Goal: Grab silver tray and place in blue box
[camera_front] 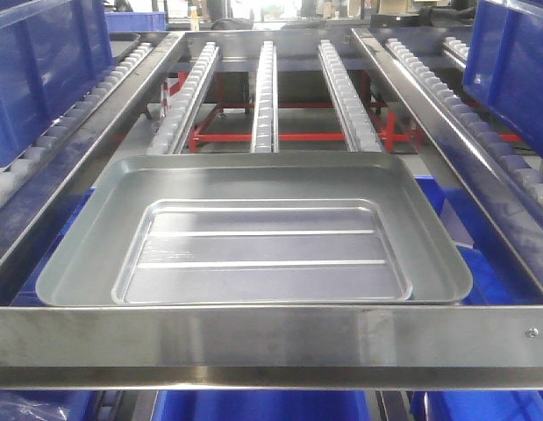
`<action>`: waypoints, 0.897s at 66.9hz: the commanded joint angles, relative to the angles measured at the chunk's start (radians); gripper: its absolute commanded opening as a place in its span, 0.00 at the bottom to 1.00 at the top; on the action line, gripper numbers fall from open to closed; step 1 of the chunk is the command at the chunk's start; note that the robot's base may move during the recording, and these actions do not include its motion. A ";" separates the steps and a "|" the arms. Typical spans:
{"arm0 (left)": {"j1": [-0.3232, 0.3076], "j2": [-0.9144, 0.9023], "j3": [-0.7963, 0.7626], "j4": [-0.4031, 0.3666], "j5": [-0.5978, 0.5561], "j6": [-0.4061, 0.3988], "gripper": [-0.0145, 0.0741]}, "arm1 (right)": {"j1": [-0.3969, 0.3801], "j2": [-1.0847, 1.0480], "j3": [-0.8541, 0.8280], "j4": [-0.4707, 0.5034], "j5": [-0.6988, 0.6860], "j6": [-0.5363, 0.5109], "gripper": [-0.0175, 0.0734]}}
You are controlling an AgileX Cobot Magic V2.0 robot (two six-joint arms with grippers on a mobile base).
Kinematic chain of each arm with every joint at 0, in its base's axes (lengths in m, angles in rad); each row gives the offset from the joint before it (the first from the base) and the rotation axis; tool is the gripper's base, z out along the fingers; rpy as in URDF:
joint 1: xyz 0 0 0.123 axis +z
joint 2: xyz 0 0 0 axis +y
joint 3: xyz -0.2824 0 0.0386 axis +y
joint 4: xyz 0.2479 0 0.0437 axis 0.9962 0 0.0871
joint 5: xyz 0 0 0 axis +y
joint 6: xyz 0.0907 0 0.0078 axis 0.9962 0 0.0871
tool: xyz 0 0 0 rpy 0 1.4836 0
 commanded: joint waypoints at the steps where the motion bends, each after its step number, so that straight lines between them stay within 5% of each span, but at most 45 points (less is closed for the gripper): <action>1: -0.008 0.103 -0.078 -0.032 -0.043 -0.006 0.06 | 0.001 0.079 -0.075 0.029 0.006 0.006 0.25; 14: -0.008 0.294 -0.087 -0.233 -0.114 -0.006 0.06 | 0.001 0.190 -0.077 0.100 -0.009 0.006 0.25; 30: -0.017 0.436 -0.108 -0.280 -0.130 -0.006 0.06 | 0.010 0.287 -0.101 0.123 0.009 0.122 0.26; 38: -0.100 0.451 -0.151 -0.152 -0.154 -0.081 0.06 | 0.062 0.337 -0.115 0.095 -0.014 0.190 0.27; 54: -0.319 0.527 -0.244 0.370 -0.116 -0.693 0.06 | 0.241 0.449 -0.202 -0.148 -0.021 0.508 0.28; 60: -0.385 0.579 -0.289 0.455 -0.086 -0.799 0.06 | 0.303 0.506 -0.247 -0.231 -0.008 0.616 0.28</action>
